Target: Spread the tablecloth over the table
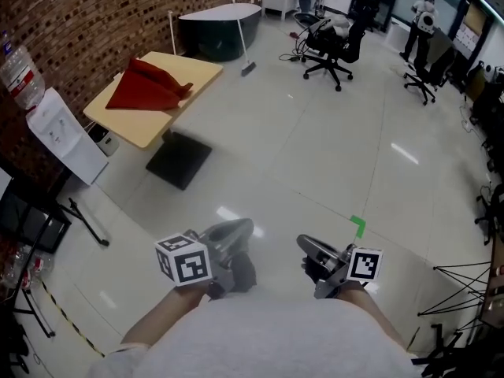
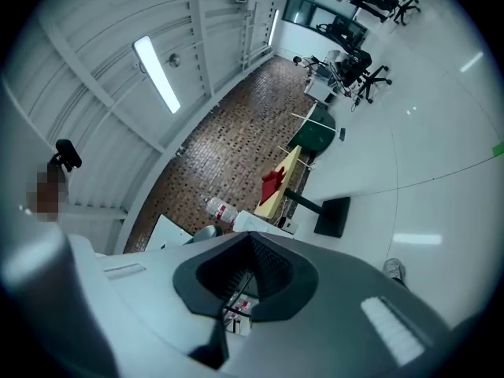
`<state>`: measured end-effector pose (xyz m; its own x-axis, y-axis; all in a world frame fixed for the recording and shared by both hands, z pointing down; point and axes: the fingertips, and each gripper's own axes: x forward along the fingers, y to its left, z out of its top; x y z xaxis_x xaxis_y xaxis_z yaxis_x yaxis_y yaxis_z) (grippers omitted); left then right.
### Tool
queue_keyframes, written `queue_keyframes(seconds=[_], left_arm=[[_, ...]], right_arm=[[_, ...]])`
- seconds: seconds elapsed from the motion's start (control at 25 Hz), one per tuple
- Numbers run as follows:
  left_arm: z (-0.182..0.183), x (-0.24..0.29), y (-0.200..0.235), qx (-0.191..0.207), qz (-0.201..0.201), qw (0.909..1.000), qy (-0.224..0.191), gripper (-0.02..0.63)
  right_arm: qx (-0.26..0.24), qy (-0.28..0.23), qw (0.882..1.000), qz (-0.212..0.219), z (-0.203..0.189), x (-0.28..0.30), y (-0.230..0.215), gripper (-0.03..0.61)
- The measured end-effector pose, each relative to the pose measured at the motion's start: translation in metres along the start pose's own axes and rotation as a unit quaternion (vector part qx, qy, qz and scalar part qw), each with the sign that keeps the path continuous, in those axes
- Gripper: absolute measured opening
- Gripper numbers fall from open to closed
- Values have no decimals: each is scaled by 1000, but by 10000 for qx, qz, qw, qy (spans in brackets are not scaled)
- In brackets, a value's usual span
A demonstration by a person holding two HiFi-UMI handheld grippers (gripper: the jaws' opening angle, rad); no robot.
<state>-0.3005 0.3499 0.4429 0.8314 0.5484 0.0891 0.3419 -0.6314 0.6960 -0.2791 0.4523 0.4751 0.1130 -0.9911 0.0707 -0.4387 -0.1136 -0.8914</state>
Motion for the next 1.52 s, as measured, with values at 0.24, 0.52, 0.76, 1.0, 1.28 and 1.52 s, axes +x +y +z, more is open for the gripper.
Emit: queue_keyframes(seconds=[0.24, 0.52, 0.76, 1.0, 1.28, 1.52], left_arm=[[111, 50, 118, -249, -3, 9997, -27, 2], [240, 27, 252, -437, 768, 9943, -603, 2], [275, -3, 305, -493, 1340, 9842, -1043, 2], [298, -37, 343, -598, 2092, 9632, -1576, 2], [335, -37, 386, -571, 3161, 9221, -2157, 2], [383, 18, 418, -462, 3458, 9051, -2430, 2]], right_arm=[[594, -119, 9976, -337, 123, 116, -55, -2], [267, 319, 9991, -51, 223, 277, -52, -2], [16, 908, 9958, -103, 251, 352, -71, -2], [-188, 1584, 9864, 408, 272, 433, -75, -2], [-62, 2567, 9601, 1107, 301, 519, -101, -2], [-194, 3085, 9422, 1296, 372, 580, -147, -2]])
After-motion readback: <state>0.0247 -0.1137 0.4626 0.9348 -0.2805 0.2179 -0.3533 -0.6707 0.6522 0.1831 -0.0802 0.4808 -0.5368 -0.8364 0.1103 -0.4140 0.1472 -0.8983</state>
